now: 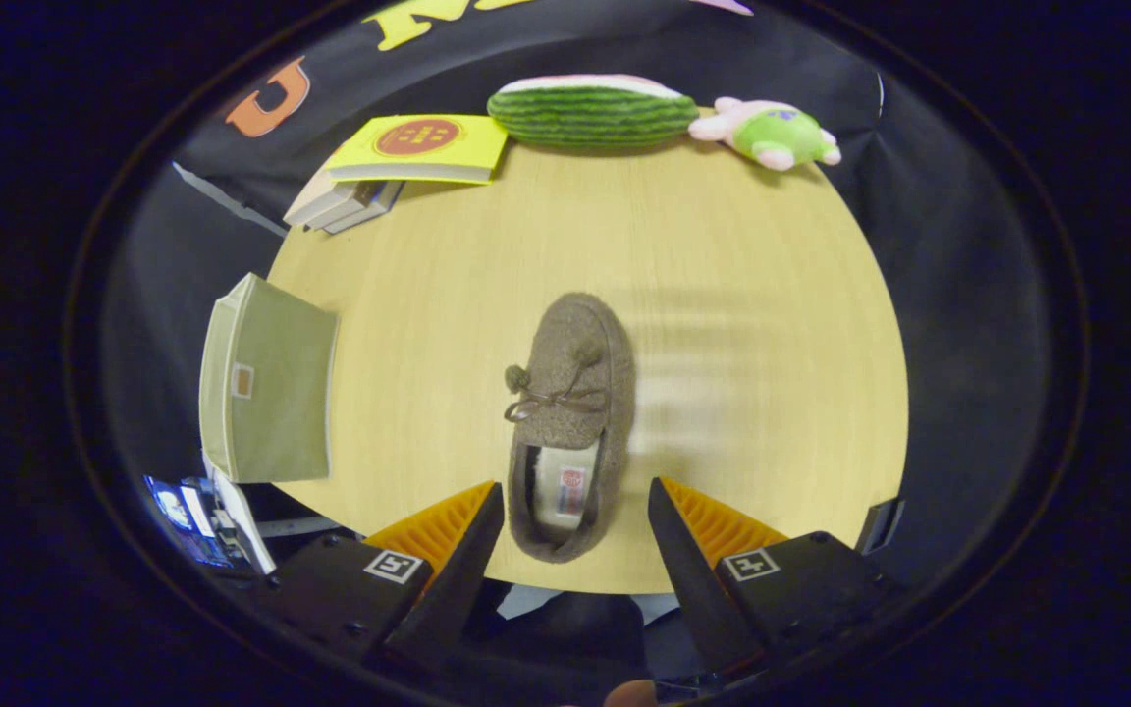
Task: Open the storage box then place both shoes into the box .Put the left shoe in first, then the right shoe, with the right side of both shoes facing outward in a uniform manner.
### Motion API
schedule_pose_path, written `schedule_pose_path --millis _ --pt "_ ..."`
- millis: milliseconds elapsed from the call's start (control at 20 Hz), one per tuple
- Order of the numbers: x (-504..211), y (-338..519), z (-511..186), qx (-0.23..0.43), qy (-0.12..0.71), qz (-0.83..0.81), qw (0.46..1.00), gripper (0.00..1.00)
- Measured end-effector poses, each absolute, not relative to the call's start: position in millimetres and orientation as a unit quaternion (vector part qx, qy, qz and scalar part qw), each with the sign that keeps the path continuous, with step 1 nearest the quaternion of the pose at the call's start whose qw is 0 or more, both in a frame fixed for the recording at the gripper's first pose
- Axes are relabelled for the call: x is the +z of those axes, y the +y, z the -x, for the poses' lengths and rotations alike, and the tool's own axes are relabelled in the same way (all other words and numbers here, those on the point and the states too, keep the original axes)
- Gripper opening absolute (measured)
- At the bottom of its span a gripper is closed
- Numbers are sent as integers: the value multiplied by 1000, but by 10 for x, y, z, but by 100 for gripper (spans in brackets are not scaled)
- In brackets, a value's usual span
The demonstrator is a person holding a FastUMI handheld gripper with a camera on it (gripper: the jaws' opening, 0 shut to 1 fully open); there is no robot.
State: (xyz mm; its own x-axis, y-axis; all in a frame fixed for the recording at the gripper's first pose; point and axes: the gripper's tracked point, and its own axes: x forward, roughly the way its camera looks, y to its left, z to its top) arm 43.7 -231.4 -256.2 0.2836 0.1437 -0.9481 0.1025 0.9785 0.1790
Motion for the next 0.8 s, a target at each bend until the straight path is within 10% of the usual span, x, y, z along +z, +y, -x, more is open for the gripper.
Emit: schedule_pose_path --millis 400,800 --pt "-3082 -2304 -420 39 644 -120 755 82" --pt "-3219 -2414 -470 26 656 -132 743 33"
